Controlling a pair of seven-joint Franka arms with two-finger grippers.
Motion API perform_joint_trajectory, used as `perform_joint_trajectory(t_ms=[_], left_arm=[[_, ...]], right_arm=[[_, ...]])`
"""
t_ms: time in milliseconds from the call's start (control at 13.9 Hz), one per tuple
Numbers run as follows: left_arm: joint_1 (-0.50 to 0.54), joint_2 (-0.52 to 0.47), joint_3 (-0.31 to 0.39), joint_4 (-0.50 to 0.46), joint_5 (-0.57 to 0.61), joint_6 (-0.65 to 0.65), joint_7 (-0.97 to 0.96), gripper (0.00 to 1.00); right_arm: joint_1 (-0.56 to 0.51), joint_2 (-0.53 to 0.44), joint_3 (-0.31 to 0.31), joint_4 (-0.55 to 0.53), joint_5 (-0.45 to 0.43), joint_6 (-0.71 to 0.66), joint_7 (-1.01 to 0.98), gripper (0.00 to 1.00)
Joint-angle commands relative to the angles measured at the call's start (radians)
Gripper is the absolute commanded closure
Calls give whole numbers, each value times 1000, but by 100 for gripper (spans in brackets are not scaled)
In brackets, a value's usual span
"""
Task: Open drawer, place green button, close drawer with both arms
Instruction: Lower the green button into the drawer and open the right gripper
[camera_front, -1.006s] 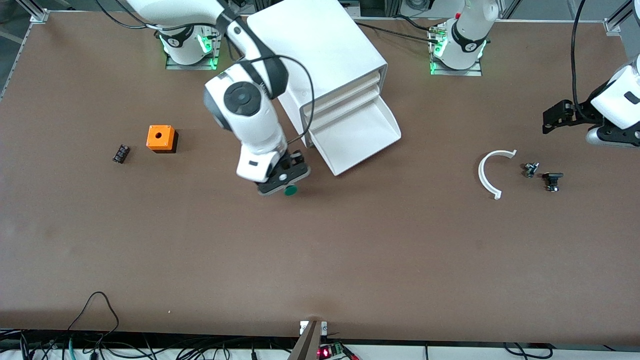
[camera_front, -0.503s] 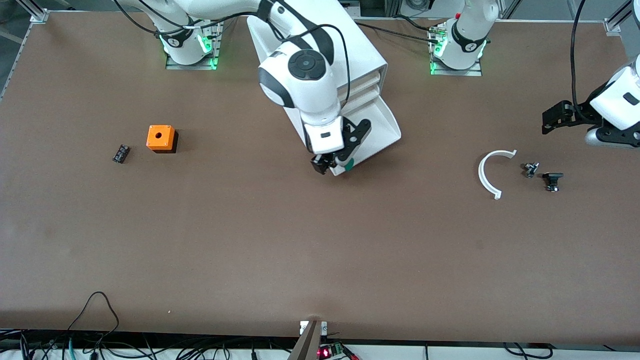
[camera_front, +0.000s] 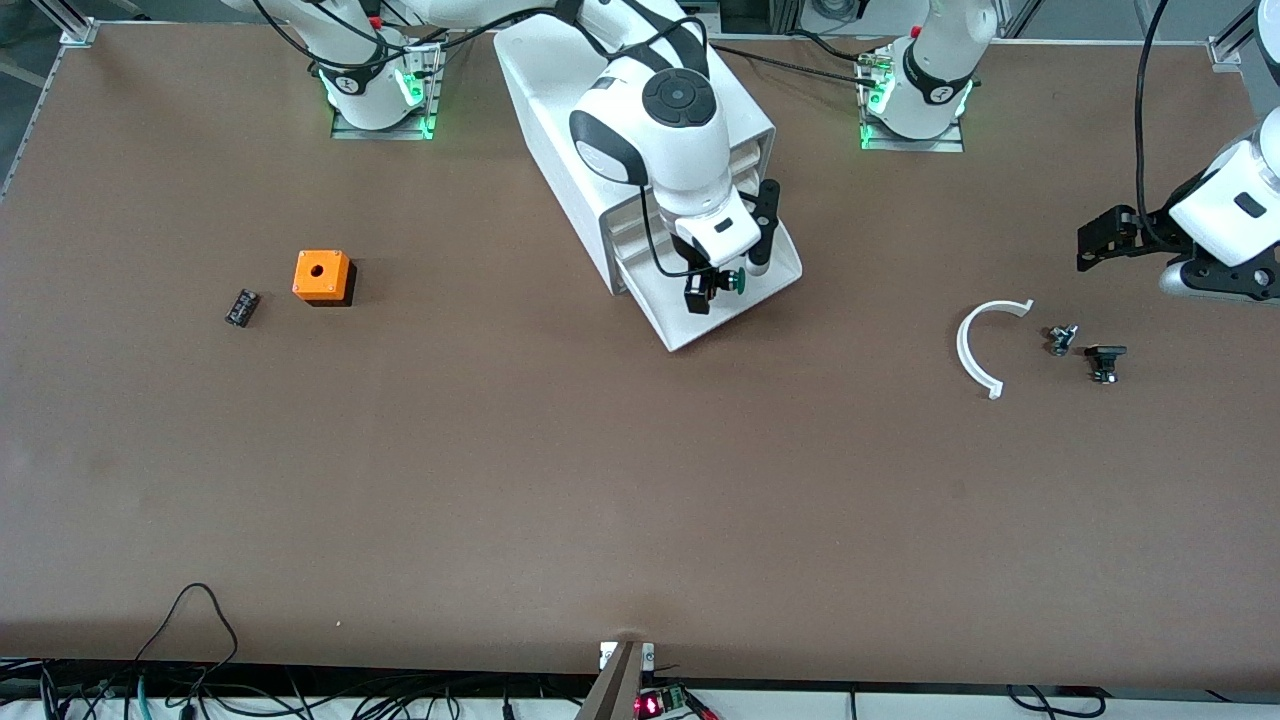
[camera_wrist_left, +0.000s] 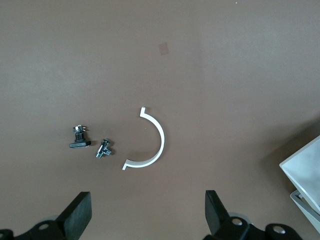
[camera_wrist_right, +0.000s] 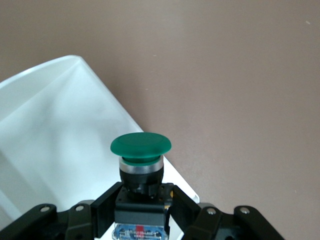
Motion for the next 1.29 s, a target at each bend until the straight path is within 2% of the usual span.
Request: perform_joint_trajectory(t_ms=[0,503,647,1078,1150,1222], left_arm=[[-2,24,2,26,-24,-10,8,0],[-2,30,2,26,-23,-10,9,0],[-2,30,0,26,-23,-10,9,0],[-2,56,-4,14,-27,11,8,0],[-2,59,-4,7,-54,27,6,0],[-2,67,-4,-8,-78,45,5,0]], right_arm=[[12,53,-1,42,-10,-13,-104,83],[28,110,-1,42,-32,6,-141,81],[32,125,-1,42,-35,12,-140,76],[37,133,19,33,-128,0,-138,71],[40,134,20,33,-128,-3,-131,56],[42,136,20,31,-127,-5,-123,31]])
